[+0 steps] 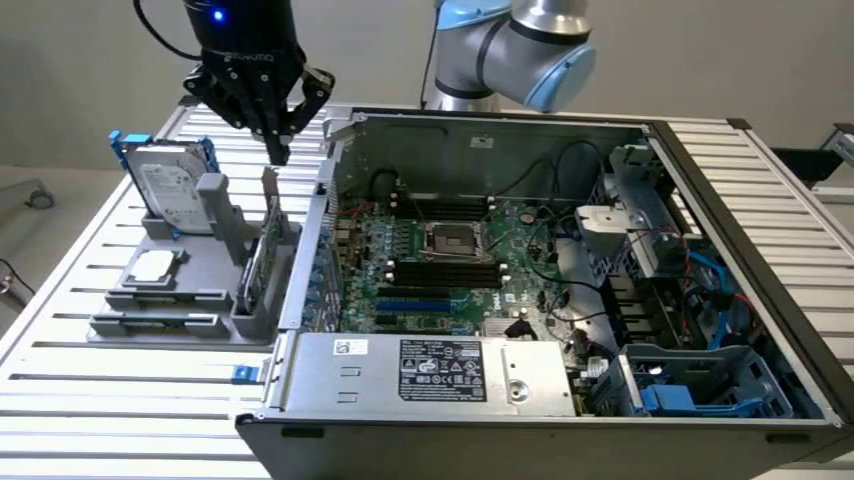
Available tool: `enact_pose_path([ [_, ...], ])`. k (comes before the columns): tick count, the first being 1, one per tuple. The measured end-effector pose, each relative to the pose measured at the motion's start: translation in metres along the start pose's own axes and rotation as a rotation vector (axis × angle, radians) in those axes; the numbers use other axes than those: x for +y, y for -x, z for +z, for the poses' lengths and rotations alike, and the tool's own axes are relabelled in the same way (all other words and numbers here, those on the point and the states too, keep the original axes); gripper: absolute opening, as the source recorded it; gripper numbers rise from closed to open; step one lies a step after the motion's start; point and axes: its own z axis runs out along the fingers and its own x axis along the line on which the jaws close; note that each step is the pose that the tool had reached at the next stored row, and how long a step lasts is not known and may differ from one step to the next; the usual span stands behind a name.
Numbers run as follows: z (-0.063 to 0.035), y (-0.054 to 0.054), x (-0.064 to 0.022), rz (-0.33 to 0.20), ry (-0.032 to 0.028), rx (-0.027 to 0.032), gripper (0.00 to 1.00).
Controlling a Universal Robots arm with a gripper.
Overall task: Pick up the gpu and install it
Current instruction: 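Reach for the gpu, then pick up the gpu and move the gpu toward the slot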
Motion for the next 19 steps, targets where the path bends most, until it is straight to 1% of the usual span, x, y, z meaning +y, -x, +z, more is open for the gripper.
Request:
enact_pose_path([
  [10, 0.0116, -0.030, -0.0122, 0.001, -0.0013, 0.0186, 0.11],
  [19, 0.0116, -0.030, -0.0123, 0.001, -0.0014, 0.0193, 0.11],
])
